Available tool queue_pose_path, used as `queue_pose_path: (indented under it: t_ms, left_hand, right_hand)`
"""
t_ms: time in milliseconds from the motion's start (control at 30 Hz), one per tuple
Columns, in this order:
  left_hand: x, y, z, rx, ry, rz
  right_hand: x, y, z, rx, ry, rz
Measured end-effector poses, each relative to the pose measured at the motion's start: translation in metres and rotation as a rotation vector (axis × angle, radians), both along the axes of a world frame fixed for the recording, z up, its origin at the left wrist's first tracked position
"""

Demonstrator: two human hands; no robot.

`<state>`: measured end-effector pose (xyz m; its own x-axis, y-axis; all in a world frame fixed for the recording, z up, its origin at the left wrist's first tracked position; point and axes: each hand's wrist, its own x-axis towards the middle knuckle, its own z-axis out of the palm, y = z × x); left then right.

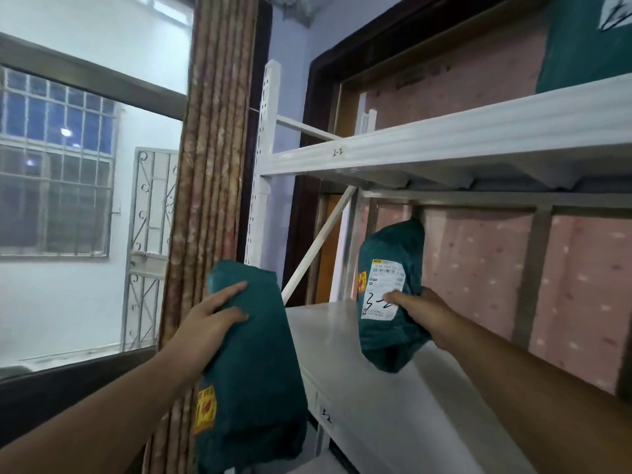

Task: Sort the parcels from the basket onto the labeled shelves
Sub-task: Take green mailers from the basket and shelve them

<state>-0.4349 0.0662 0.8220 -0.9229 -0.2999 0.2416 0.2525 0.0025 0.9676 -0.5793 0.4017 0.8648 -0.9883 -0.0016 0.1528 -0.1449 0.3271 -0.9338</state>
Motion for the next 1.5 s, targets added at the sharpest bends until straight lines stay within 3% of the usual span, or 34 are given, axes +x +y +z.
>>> queue_pose_path:
  t_ms: [367,600,900,1000,1133,1300,1433,1500]
  left_hand:
    - [-0.075,0.018,0.0,0.095,0.028,-0.006]
    - [-0.083,0.004,-0.008,0.111,-0.008,0.036]
    - [-0.075,-0.008,-0.01,0.17,-0.027,0.034]
    - [-0.068,-0.011,-0.005,0.152,-0.035,-0.004]
    - [-0.049,-0.017,0.0,0.094,-0.017,-0.012]
    - [-0.014,-0.028,0.009,-0.013,0.084,0.164]
    - [0.023,-0.033,0.026,-0.105,0.08,0.29]
    - [0.044,-0.033,0.037,-0.131,0.075,0.332]
  right_hand:
    - [-0.128,0.004,0.007,0.867,-0.043,-0.041]
    - [-0.166,0.005,-0.014,0.978,-0.034,-0.057]
    - [-0.153,0.004,-0.003,1.02,0.01,-0.11]
    - [-0.135,0.0,0.001,1.244,0.114,-0.224]
    - [-0.076,-0.03,0.018,1.492,0.397,-0.281]
    - [0.023,-0.103,0.025,1.327,0.487,-0.105]
    - [0.122,-0.169,0.026,0.823,0.291,0.403]
    - [0.163,-0.195,0.019,0.681,0.207,0.609]
